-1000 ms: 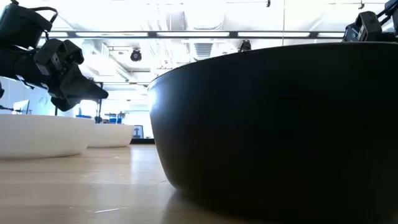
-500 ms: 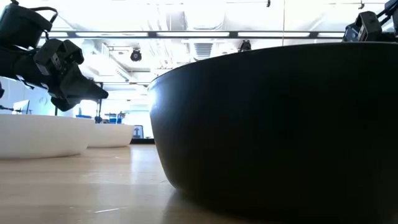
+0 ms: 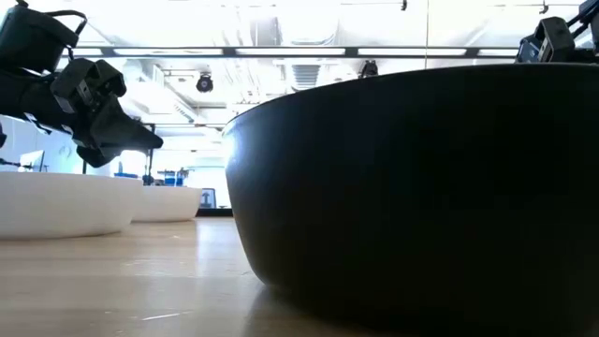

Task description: Nest bowls inside each other

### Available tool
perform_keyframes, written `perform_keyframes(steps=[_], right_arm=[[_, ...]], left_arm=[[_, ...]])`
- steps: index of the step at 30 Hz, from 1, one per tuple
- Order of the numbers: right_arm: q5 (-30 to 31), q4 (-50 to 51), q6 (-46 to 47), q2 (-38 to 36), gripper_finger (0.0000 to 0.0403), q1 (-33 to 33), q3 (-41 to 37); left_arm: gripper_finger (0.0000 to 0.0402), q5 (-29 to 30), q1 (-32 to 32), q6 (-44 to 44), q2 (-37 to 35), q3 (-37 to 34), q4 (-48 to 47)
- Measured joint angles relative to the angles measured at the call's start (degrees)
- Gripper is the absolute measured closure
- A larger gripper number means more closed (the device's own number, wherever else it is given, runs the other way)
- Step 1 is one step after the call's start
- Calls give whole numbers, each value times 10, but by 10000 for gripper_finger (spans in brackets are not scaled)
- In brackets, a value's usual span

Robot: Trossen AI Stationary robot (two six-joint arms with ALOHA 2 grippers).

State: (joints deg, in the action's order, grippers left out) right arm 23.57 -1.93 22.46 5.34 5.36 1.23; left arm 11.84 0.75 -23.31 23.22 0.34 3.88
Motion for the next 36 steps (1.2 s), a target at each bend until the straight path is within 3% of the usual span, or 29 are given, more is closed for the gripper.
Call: perform_keyframes(steps=[31, 36], right_arm=[[0, -6, 1, 0, 394, 0, 0], [0, -7, 97, 0, 394, 0, 0]], left_arm=[[402, 0, 0, 0, 0, 0, 0], [402, 0, 0, 0, 0, 0, 0]])
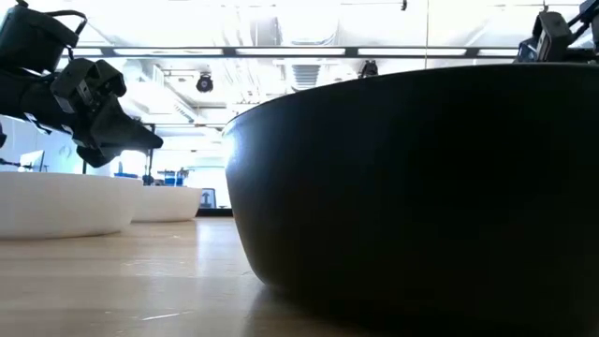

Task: Nest bowls inside each other
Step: Stack the white bowl on the center gray bowl

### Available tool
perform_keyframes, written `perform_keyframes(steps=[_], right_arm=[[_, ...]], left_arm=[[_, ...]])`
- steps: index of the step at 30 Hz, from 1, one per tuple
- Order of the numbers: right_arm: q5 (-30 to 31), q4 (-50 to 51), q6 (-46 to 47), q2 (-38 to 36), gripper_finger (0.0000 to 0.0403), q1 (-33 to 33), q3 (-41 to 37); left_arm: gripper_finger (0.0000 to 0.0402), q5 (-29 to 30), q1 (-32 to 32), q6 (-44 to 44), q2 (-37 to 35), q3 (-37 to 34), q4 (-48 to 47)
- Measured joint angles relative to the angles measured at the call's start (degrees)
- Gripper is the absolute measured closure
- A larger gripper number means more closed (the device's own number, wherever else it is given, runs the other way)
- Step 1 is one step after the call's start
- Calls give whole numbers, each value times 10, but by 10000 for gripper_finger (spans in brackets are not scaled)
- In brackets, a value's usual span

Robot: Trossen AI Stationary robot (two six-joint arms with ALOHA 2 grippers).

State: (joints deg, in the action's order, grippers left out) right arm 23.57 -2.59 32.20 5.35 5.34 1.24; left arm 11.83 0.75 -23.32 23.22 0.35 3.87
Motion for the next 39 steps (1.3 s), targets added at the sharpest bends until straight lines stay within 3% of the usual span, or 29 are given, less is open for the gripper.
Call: perform_keyframes(steps=[10, 18, 32, 39], right_arm=[[0, -63, 125, 0, 394, 0, 0], [8, -89, 128, 0, 394, 0, 0], [104, -175, 130, 0, 394, 0, 0], [111, -180, 143, 1, 394, 0, 0]], left_arm=[[402, 0, 0, 0, 0, 0, 0], [402, 0, 0, 0, 0, 0, 0], [402, 0, 0, 0, 0, 0, 0], [402, 0, 0, 0, 0, 0, 0]])
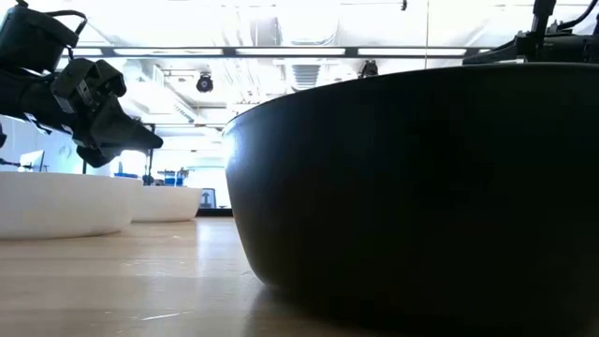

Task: Nest bowls inside each other
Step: Stack the white bowl on the center gray bowl

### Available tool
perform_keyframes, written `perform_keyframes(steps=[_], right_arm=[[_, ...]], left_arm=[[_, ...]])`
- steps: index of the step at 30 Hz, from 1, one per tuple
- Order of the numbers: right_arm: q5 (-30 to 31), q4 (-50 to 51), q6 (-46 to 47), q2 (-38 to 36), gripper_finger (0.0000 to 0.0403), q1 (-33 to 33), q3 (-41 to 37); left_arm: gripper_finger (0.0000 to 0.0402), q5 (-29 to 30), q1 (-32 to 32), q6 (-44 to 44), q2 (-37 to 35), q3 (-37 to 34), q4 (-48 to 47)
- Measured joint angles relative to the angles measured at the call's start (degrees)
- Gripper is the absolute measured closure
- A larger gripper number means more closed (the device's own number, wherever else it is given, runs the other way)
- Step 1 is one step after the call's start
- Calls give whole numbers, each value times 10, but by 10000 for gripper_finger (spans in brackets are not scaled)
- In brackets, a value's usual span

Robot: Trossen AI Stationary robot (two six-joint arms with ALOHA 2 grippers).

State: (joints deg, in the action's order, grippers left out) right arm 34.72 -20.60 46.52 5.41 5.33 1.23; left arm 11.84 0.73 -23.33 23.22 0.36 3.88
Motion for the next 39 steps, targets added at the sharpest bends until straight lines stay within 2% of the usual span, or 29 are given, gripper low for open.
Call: perform_keyframes(steps=[6, 10, 13, 22, 30, 34, 39], right_arm=[[-2, -54, 43, 10, 394, 0, 0], [-35, -128, 71, 36, 394, 0, 0], [-47, -186, 60, 71, 394, 0, 0], [-33, -357, 60, 225, 394, -1, 14], [-41, -353, 48, 379, 394, -1, 134], [-78, -353, 0, 470, 394, -1, 213], [-89, -352, -70, 582, 394, -1, 314]], left_arm=[[402, 0, 0, 0, 0, 0, 0], [402, 0, 0, 0, 0, 0, 0], [402, 0, 0, 0, 0, 0, 0], [402, 0, 0, 0, 0, 0, 0], [402, 0, 0, 0, 0, 0, 0], [402, 0, 0, 0, 0, 0, 0], [402, 0, 0, 0, 0, 0, 0]])
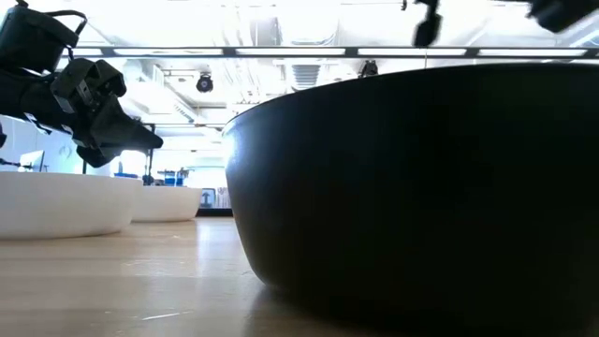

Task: Nest bowls inside each other
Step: Stack the white bowl on the center gray bowl

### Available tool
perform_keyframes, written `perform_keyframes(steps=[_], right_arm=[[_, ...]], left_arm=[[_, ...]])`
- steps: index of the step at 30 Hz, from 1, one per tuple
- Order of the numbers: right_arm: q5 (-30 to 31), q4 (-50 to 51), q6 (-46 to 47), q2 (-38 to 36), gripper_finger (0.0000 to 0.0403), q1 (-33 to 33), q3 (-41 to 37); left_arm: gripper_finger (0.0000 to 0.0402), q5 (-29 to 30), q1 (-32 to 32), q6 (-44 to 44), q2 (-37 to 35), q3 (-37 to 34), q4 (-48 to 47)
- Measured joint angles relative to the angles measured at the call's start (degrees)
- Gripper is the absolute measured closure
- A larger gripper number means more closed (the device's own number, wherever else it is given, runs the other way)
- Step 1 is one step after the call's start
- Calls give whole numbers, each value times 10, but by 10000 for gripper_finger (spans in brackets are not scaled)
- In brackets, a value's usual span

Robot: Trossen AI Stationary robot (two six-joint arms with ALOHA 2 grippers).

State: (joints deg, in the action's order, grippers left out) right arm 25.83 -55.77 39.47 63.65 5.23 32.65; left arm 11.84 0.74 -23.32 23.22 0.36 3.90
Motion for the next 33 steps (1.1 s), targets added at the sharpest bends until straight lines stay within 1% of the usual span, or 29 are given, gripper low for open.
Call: perform_keyframes(steps=[6, 8, 13, 14, 15, 17, 19, 20, 22, 24, 27, 30, 31, 33], right_arm=[[-13, 3, -11, 116, 394, 0, 111], [-46, 4, -17, 148, 394, 0, 142], [-151, 35, -82, 201, 394, 0, 213], [-169, 44, -92, 205, 394, -1, 225], [-188, 58, -102, 208, 394, -1, 239], [-222, 96, -121, 205, 394, -5, 263], [-242, 168, -144, 193, 394, -9, 289], [-245, 210, -156, 185, 394, -11, 302], [-245, 307, -186, 167, 394, -15, 331], [-244, 407, -221, 153, 394, -19, 363], [-243, 527, -268, 140, 394, -20, 401], [-243, 615, -308, 133, 394, -21, 429], [-243, 637, -319, 131, 394, -22, 434], [-242, 670, -332, 129, 394, -23, 441]], left_arm=[[402, 0, 0, 0, 0, 0, 1], [402, 0, 0, 0, 0, 0, 1], [402, 0, 0, -5, 0, 0, 3], [402, 0, 0, -22, 0, 0, 8], [402, 0, 0, -62, -1, 0, 24], [402, 0, 0, -194, -1, 0, 74], [402, 0, 0, -343, 0, 0, 133], [402, 11, 0, -380, -1, 0, 162], [402, 61, 0, -394, 1, 0, 231], [402, 99, 0, -397, 7, 0, 317], [402, 144, 0, -340, 20, 0, 475], [402, 186, 0, -280, 38, 0, 640], [402, 195, 0, -261, 45, 2, 685], [402, 203, 0, -229, 63, 15, 746]])
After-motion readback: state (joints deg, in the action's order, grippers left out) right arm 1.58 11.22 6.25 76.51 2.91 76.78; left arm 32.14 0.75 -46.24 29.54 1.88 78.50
